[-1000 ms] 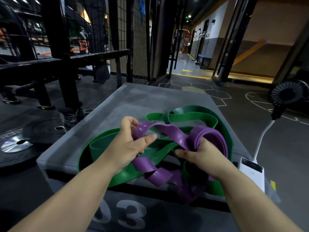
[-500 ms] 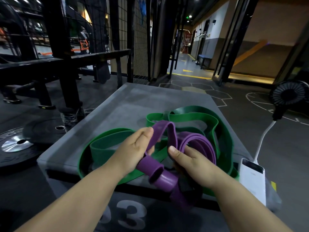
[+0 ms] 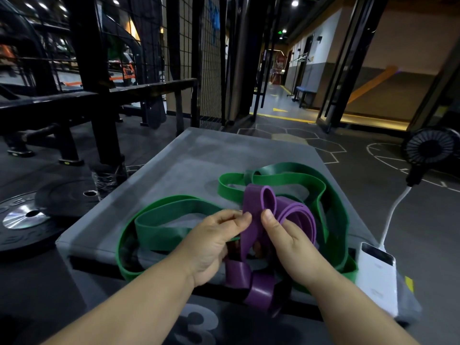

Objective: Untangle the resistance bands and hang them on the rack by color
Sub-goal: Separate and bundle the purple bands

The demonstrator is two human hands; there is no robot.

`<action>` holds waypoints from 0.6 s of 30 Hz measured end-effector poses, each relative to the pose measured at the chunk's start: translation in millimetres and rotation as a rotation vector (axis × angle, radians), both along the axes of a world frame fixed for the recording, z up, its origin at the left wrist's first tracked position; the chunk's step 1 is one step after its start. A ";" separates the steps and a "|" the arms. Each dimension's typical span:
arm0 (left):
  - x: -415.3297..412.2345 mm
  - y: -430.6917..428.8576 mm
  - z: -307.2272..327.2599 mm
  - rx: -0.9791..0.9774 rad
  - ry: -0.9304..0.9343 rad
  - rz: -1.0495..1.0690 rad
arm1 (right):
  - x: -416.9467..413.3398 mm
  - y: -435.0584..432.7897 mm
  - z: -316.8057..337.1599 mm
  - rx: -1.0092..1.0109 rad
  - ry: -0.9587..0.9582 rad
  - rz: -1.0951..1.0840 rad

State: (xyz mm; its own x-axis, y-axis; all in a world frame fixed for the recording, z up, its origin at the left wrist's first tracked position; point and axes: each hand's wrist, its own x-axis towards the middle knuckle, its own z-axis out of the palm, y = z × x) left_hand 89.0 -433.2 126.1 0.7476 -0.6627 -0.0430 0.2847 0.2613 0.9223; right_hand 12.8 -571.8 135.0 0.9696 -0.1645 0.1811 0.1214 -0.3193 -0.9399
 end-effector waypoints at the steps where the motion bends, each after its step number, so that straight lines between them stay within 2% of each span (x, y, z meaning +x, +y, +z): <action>1: 0.9 1.3 1.1 0.002 0.011 -0.014 | 0.5 -0.1 0.7 -0.004 0.007 0.001; 6: 0.4 0.8 1.5 -0.002 0.061 -0.090 | 0.2 1.5 2.1 0.015 0.028 0.011; 11: -6.0 -5.9 1.4 0.008 0.049 0.019 | -1.3 6.0 2.5 0.058 0.056 0.033; 14: -8.9 -7.1 0.4 0.095 -0.055 0.106 | -2.9 5.9 0.8 0.129 0.095 0.042; 18: -7.7 -4.9 -3.5 0.199 -0.212 0.041 | -3.7 7.3 2.5 0.195 0.079 0.036</action>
